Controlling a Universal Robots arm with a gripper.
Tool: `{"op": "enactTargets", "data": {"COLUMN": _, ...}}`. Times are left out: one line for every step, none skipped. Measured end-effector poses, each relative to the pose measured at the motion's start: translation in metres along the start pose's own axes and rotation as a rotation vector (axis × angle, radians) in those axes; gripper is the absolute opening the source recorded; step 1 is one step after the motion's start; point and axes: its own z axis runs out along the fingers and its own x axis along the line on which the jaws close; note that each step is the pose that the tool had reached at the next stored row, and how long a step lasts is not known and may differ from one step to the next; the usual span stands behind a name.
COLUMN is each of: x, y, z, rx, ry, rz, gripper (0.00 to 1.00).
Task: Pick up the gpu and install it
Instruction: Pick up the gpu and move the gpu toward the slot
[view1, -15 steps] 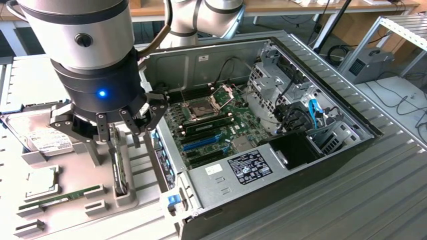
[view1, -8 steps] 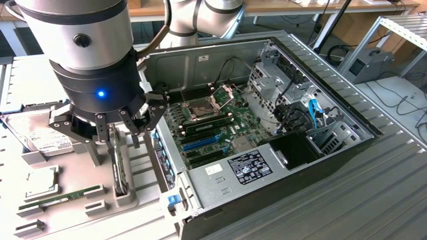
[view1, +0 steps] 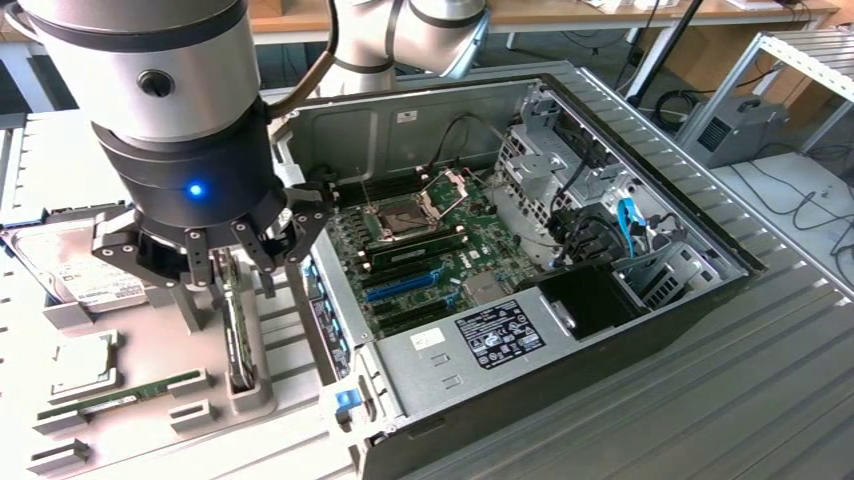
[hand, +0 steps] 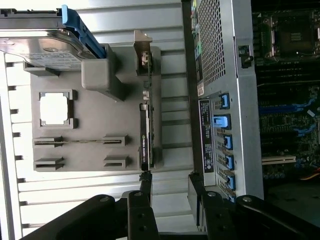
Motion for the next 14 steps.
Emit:
{"op": "enactTargets", "data": {"x": 0.0005, "y": -0.0001, "z": 0.0003, "rx": 0.0005, "ry": 0.0000, "rz": 0.000, "gripper": 0.42}}
{"op": "enactTargets", "data": {"x": 0.0008, "y": -0.0001, "z": 0.0007, "rx": 0.0006, "ry": -0.0001, "rz": 0.000, "gripper": 0.42}}
{"op": "enactTargets", "data": {"x": 0.0013, "y": -0.0001, "z": 0.0011, "rx": 0.0005, "ry": -0.0002, "rz": 0.000, "gripper": 0.42}}
{"op": "enactTargets", "data": {"x": 0.0016, "y": -0.0002, "z": 0.0013, "rx": 0.0006, "ry": -0.0002, "rz": 0.000, "gripper": 0.42}}
{"op": "enactTargets", "data": {"x": 0.0017, "y": -0.0002, "z": 0.0015, "rx": 0.0007, "ry": -0.0002, "rz": 0.000, "gripper": 0.42}}
{"op": "enactTargets", "data": {"x": 0.0019, "y": -0.0002, "z": 0.0018, "rx": 0.0005, "ry": -0.0002, "rz": 0.000, "gripper": 0.42}}
{"op": "enactTargets", "data": {"x": 0.0021, "y": -0.0002, "z": 0.0021, "rx": 0.0006, "ry": -0.0002, "rz": 0.000, "gripper": 0.42}}
{"op": "enactTargets", "data": {"x": 0.0022, "y": -0.0002, "z": 0.0024, "rx": 0.0006, "ry": -0.0002, "rz": 0.000, "gripper": 0.42}}
{"op": "enactTargets", "data": {"x": 0.0023, "y": -0.0003, "z": 0.0027, "rx": 0.0006, "ry": -0.0002, "rz": 0.000, "gripper": 0.42}}
{"op": "enactTargets", "data": {"x": 0.0025, "y": -0.0003, "z": 0.0030, "rx": 0.0006, "ry": -0.0002, "rz": 0.000, "gripper": 0.42}}
{"op": "enactTargets", "data": {"x": 0.0026, "y": -0.0003, "z": 0.0032, "rx": 0.0006, "ry": -0.0002, "rz": 0.000, "gripper": 0.42}}
{"op": "enactTargets", "data": {"x": 0.0027, "y": -0.0003, "z": 0.0035, "rx": 0.0007, "ry": -0.0002, "rz": 0.000, "gripper": 0.42}}
{"op": "enactTargets", "data": {"x": 0.0028, "y": -0.0004, "z": 0.0037, "rx": 0.0006, "ry": -0.0001, "rz": 0.000, "gripper": 0.42}}
{"op": "enactTargets", "data": {"x": 0.0029, "y": -0.0004, "z": 0.0040, "rx": 0.0006, "ry": -0.0002, "rz": 0.000, "gripper": 0.42}}
